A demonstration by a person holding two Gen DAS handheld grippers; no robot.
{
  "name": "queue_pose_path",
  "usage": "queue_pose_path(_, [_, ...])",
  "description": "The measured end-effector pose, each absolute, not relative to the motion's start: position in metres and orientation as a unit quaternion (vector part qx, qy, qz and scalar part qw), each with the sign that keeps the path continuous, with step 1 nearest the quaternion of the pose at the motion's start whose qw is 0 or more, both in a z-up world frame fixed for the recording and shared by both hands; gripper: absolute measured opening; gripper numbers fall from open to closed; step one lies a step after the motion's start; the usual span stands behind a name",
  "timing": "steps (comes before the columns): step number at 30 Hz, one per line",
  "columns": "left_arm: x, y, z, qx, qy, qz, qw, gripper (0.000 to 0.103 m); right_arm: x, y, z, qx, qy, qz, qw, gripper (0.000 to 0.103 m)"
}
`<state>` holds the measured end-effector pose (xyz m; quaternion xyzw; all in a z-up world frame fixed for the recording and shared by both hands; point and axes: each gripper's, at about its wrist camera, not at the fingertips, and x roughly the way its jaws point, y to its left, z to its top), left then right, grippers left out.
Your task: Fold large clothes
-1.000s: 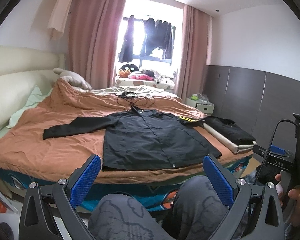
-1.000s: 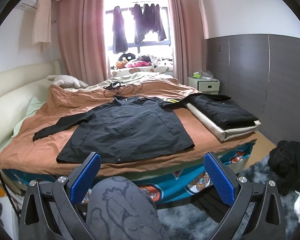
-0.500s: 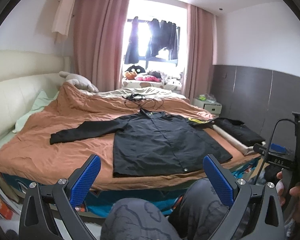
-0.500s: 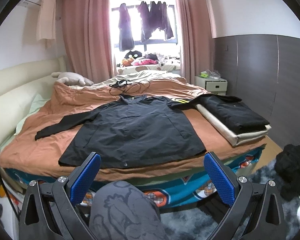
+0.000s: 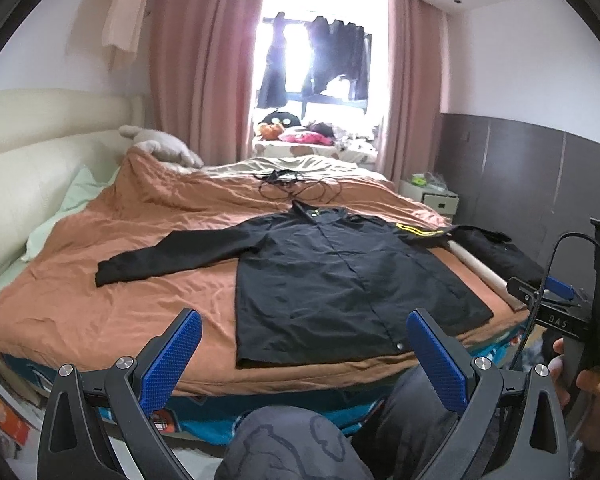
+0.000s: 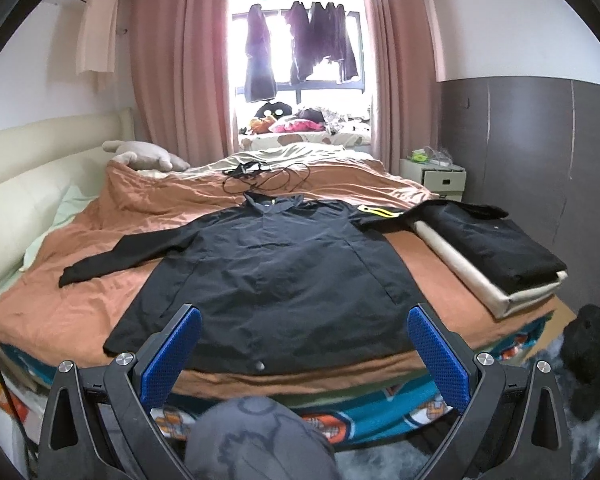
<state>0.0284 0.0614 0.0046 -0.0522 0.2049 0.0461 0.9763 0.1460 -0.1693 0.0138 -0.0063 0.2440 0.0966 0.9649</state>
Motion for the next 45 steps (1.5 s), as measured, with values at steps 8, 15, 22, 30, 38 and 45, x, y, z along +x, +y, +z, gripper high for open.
queue_pose_path(8, [0.063, 0.083, -0.003, -0.072, 0.22, 0.054, 0.971, 0.102, 0.193, -0.149, 0.004, 0.019, 0.26, 0.125, 0.957, 0.103])
queue_pose_path(15, [0.101, 0.118, -0.012, -0.097, 0.227, 0.095, 0.964, 0.102, 0.25, -0.12, -0.009, 0.037, 0.283, 0.135, 0.949, 0.103])
queue_pose_path(22, [0.146, 0.163, -0.018, -0.106, 0.248, 0.132, 0.954, 0.102, 0.308, -0.078, -0.019, 0.021, 0.301, 0.146, 0.942, 0.103])
queue_pose_path(30, [0.18, 0.213, -0.027, -0.117, 0.258, 0.173, 0.943, 0.102, 0.367, -0.031, -0.033, 0.036, 0.322, 0.169, 0.931, 0.103])
queue_pose_path(38, [0.208, 0.271, -0.034, -0.15, 0.273, 0.212, 0.926, 0.102, 0.424, 0.016, -0.05, 0.059, 0.337, 0.189, 0.921, 0.103])
queue_pose_path(45, [0.232, 0.327, -0.046, -0.186, 0.281, 0.244, 0.909, 0.099, 0.471, 0.058, -0.071, 0.061, 0.343, 0.219, 0.911, 0.103])
